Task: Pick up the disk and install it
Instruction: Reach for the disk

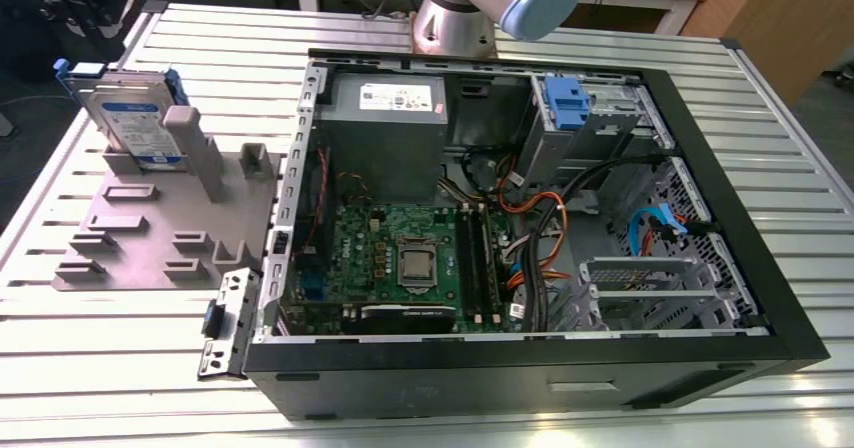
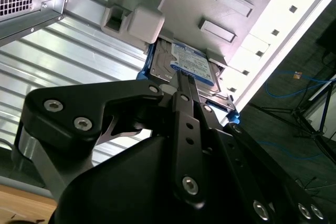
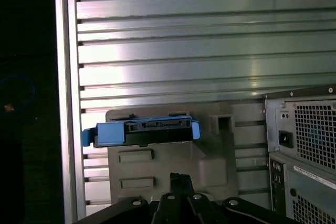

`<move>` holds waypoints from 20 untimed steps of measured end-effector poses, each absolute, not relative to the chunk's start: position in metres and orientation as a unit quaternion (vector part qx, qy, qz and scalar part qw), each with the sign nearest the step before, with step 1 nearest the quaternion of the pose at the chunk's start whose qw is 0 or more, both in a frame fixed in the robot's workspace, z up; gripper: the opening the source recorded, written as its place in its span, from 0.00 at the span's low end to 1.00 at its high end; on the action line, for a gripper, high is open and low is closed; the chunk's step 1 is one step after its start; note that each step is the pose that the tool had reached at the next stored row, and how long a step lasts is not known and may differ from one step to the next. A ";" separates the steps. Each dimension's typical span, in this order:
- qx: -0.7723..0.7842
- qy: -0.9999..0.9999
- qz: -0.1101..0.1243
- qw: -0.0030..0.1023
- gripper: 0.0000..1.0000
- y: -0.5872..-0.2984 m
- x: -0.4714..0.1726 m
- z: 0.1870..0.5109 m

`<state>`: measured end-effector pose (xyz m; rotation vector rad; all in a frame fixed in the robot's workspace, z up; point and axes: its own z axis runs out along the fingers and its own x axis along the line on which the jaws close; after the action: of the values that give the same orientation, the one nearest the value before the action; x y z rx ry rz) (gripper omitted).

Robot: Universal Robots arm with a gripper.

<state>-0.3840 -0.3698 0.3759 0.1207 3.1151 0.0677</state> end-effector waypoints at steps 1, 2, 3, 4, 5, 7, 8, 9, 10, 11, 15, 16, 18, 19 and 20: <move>0.039 0.999 0.022 0.012 0.11 -0.370 -0.385 0.376; 0.039 0.999 0.022 0.012 0.11 -0.370 -0.386 0.376; 0.039 0.999 0.022 0.012 0.11 -0.370 -0.387 0.376; 0.039 0.999 0.022 0.012 0.11 -0.369 -0.388 0.375; 0.039 0.999 0.022 0.012 0.11 -0.369 -0.390 0.375; 0.039 0.999 0.022 0.012 0.11 -0.368 -0.393 0.375; 0.039 0.999 0.022 0.012 0.11 -0.368 -0.395 0.374; 0.039 0.999 0.022 0.012 0.11 -0.368 -0.396 0.374; 0.039 0.999 0.022 0.012 0.11 -0.368 -0.397 0.374; 0.039 0.999 0.022 0.012 0.11 -0.368 -0.397 0.374; 0.039 0.999 0.022 0.012 0.11 -0.368 -0.398 0.374; 0.039 0.999 0.022 0.012 0.11 -0.368 -0.398 0.374; 0.039 0.999 0.022 0.012 0.11 -0.368 -0.399 0.374; 0.039 0.999 0.022 0.012 0.11 -0.368 -0.399 0.374; 0.039 0.999 0.022 0.012 0.11 -0.368 -0.400 0.374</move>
<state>-0.3999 -0.3681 0.3741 0.1206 3.1152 0.0677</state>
